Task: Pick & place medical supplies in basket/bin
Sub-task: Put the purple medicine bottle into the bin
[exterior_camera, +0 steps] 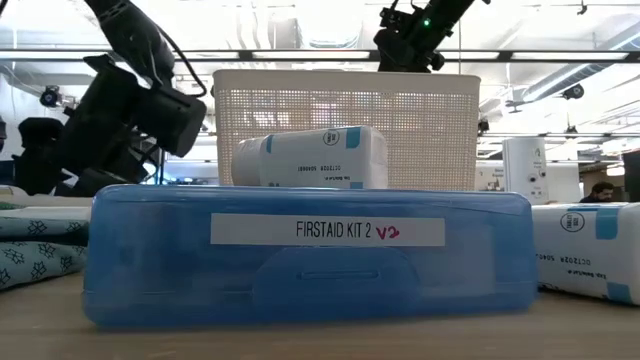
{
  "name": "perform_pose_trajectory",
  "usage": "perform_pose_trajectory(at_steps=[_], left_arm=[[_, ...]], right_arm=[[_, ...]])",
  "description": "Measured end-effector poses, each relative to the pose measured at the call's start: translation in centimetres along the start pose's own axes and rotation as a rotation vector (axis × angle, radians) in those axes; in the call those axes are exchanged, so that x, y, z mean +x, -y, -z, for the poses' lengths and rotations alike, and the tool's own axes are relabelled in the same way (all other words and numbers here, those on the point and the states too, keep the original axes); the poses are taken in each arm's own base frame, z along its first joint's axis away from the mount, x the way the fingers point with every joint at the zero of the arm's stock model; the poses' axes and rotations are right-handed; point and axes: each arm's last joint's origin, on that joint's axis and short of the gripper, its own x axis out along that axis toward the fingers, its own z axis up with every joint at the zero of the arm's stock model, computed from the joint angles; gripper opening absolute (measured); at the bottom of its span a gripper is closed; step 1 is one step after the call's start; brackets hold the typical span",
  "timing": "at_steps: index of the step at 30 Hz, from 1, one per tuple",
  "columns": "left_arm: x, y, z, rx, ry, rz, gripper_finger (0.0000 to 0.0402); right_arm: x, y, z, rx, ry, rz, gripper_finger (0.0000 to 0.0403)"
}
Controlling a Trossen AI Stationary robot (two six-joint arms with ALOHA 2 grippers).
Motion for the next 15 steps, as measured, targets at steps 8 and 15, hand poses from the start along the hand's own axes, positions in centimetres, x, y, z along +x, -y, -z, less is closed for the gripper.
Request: perform_pose_trajectory(at_steps=[8, 15], left_arm=[[-1.6, 0.9, -0.5, 0.017, 0.040, 0.043, 0.0226], [-4.9, 1.3, -0.9, 0.012, 0.131, 0.060, 0.0226]], right_arm=[[0.0, 0.0, -0.1, 0.002, 0.005, 0.000, 0.0329], [0.0, 0.0, -0.1, 0.002, 0.006, 0.000, 0.0329]])
